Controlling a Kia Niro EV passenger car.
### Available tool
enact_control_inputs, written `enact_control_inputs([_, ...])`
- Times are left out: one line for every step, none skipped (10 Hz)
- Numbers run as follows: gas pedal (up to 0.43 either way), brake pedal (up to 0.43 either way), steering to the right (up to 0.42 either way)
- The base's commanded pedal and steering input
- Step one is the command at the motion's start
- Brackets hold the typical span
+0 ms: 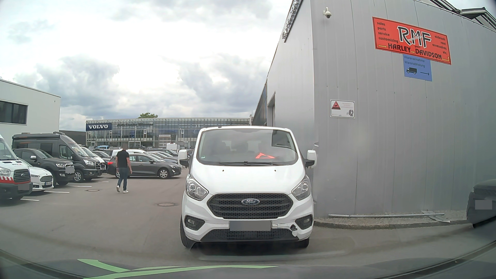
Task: Follow the waypoints while adhering to traffic rules and regulations
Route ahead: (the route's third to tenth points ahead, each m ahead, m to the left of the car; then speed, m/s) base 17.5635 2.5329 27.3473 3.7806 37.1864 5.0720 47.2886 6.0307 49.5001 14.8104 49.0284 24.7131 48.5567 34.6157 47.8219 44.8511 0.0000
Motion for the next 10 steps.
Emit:
enact_control_inputs([0.0, 0.409, -0.463])
enact_control_inputs([0.0, 0.409, -0.462])
enact_control_inputs([0.0, 0.409, -0.462])
enact_control_inputs([0.0, 0.409, -0.463])
enact_control_inputs([0.0, 0.409, -0.463])
enact_control_inputs([0.0, 0.409, -0.463])
enact_control_inputs([0.0, 0.409, -0.462])
enact_control_inputs([0.0, 0.409, -0.463])
enact_control_inputs([0.0, 0.409, -0.463])
enact_control_inputs([0.0, 0.409, -0.462])
